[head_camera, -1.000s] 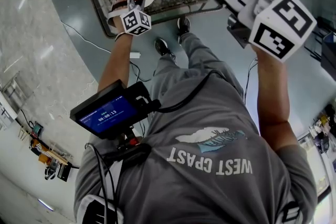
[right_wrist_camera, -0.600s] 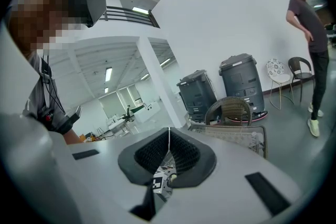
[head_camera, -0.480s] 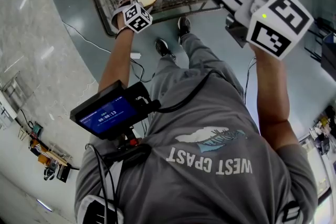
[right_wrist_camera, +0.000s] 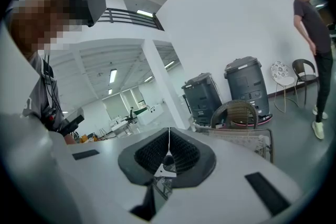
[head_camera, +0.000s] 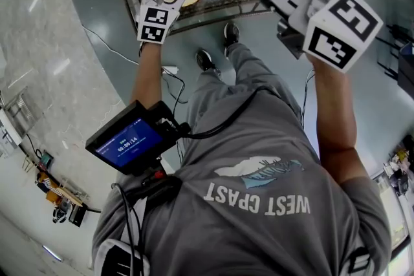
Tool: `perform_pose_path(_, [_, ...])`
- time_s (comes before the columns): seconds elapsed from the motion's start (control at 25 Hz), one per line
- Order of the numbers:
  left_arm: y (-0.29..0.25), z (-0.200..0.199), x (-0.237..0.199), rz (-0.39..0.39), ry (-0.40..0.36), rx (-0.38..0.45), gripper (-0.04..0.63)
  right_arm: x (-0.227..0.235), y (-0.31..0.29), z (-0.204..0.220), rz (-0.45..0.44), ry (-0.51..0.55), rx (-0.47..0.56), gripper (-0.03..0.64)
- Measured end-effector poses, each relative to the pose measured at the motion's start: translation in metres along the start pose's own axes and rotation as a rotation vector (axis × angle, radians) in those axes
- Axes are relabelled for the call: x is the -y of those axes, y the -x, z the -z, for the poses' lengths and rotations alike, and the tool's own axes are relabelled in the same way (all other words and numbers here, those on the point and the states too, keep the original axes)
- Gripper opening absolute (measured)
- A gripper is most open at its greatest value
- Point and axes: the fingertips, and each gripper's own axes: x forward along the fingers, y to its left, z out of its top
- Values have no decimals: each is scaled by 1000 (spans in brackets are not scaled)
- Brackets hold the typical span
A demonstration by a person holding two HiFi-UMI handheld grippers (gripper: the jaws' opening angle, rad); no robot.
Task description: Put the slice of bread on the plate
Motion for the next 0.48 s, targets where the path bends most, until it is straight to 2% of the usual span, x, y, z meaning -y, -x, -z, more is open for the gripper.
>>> perform_pose_path(0.08, [20, -43, -6, -17, 60, 134, 284, 0, 2, -2, -7, 7, 18, 6])
perform_pose_path(0.16, [43, -86, -9, -19, 92, 260, 247, -1, 3, -5, -14, 12, 41, 6])
perform_pose_path(0.24, [68, -122, -8, -18, 106, 374, 172, -2, 4, -7, -19, 17, 69, 6])
perform_pose_path(0.36, [111, -161, -5, -7, 141, 536, 13, -7, 7, -3, -21, 26, 124, 5])
perform_pose_path(0.48, [165, -198, -6, 22, 192, 671, 6, -25, 11, -20, -15, 83, 155, 5])
